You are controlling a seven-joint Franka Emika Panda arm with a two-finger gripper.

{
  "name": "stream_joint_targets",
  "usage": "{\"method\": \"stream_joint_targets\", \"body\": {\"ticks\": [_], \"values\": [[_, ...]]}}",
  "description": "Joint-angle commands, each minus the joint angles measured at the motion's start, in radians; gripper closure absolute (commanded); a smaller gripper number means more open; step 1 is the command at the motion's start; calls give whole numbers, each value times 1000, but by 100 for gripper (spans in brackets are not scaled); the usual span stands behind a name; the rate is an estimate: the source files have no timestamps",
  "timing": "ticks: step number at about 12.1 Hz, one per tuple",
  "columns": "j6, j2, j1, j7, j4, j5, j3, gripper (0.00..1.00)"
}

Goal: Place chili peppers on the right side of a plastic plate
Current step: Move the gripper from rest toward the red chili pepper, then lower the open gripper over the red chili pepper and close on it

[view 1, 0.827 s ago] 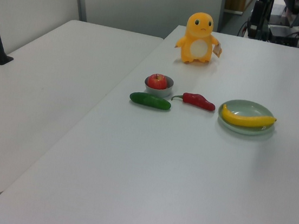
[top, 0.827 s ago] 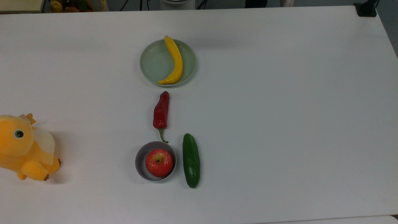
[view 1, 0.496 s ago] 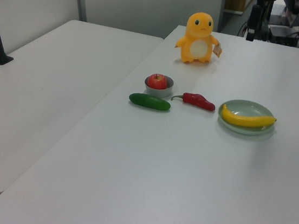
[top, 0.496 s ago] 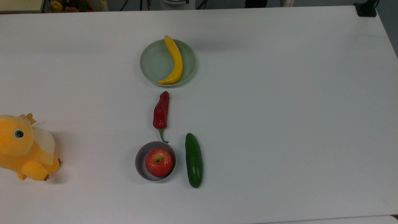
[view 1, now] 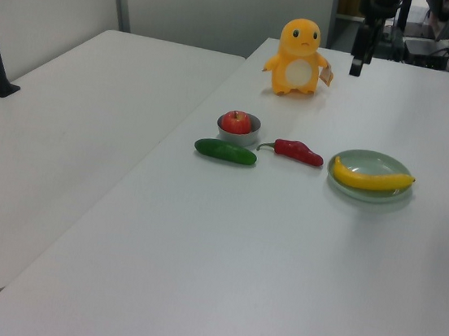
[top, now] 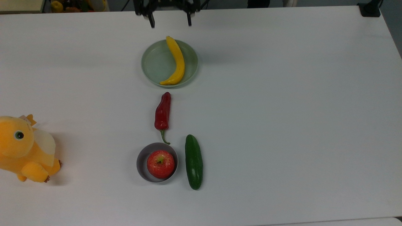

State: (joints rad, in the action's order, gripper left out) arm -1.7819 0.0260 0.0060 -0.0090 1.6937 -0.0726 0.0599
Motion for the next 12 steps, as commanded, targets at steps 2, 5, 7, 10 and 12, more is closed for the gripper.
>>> {"method": "stream_joint_targets", "body": {"ticks": [2, 5, 7, 10, 12], "values": [[-195, 130, 22, 7, 9, 40, -11, 0], [-319, 233, 22, 12, 9, 63, -14, 0], [-355, 284, 20, 12, 9, 99, -12, 0], [-439, 360, 17, 12, 9, 125, -20, 0], [-476, 400, 8, 14, 9, 128, -22, 0]]}}
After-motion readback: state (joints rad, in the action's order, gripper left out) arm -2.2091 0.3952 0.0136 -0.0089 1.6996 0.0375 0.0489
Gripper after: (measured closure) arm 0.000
